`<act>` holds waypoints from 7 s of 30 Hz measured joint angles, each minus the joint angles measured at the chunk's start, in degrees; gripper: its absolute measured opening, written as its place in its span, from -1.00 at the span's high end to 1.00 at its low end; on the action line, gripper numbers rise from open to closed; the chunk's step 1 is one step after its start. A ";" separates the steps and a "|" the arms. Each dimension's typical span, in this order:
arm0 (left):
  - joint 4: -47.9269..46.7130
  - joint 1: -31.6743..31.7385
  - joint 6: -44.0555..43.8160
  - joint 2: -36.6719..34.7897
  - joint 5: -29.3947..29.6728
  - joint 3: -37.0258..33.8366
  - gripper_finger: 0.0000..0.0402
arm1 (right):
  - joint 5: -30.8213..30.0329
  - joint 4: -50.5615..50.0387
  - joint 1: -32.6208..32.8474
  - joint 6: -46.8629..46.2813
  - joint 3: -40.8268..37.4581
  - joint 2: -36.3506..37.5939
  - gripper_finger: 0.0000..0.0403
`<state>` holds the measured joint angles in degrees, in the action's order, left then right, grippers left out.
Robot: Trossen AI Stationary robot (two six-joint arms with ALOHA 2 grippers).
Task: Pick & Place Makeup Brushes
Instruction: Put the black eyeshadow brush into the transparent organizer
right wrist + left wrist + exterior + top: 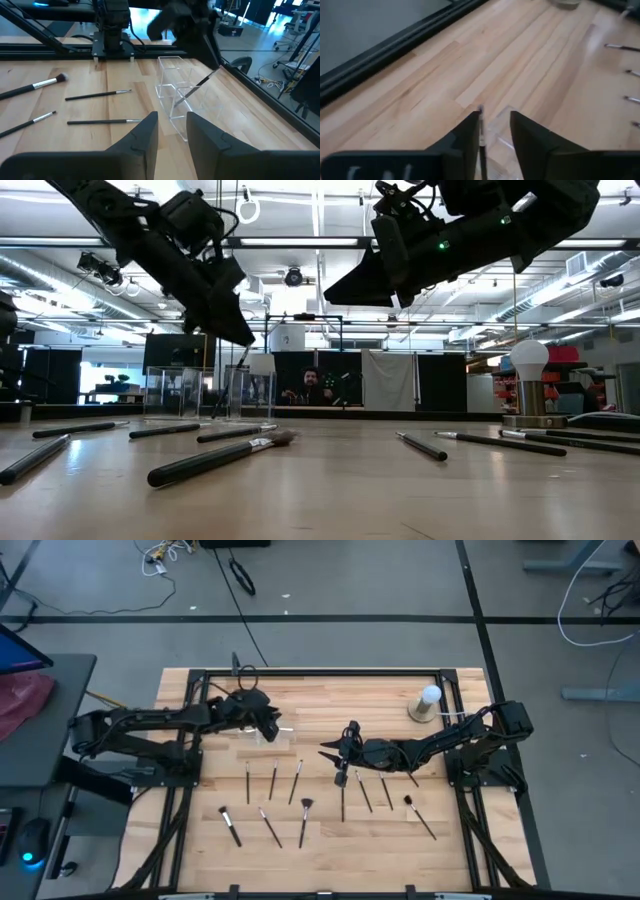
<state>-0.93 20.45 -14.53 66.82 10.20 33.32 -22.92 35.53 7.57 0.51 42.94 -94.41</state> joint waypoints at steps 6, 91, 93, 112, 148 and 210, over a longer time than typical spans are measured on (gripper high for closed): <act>-5.19 -1.30 1.67 -7.89 -4.15 0.02 0.25 | -0.08 -1.86 0.00 0.13 0.02 0.00 0.48; 34.93 -36.50 9.23 21.72 6.23 0.07 0.50 | -30.23 -41.03 29.57 -75.56 -0.02 -15.77 0.96; 34.93 -36.50 9.23 21.72 6.24 0.07 0.50 | -29.53 -41.09 29.59 -75.35 -0.16 -14.37 0.96; 39.59 -35.14 14.00 21.72 -4.70 0.02 0.41 | -33.29 5.64 29.24 -19.62 0.09 -4.70 0.95; 67.61 -36.15 23.77 21.69 -12.97 2.43 0.70 | -13.00 28.78 22.84 1.91 0.20 -4.66 0.94; -39.71 -4.50 -9.34 -16.93 11.85 5.20 0.83 | -29.99 1.30 24.11 -10.58 0.24 -0.79 0.47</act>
<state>-40.64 15.95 -23.88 49.89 22.05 38.52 -52.90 36.83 31.68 -10.07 43.18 -95.20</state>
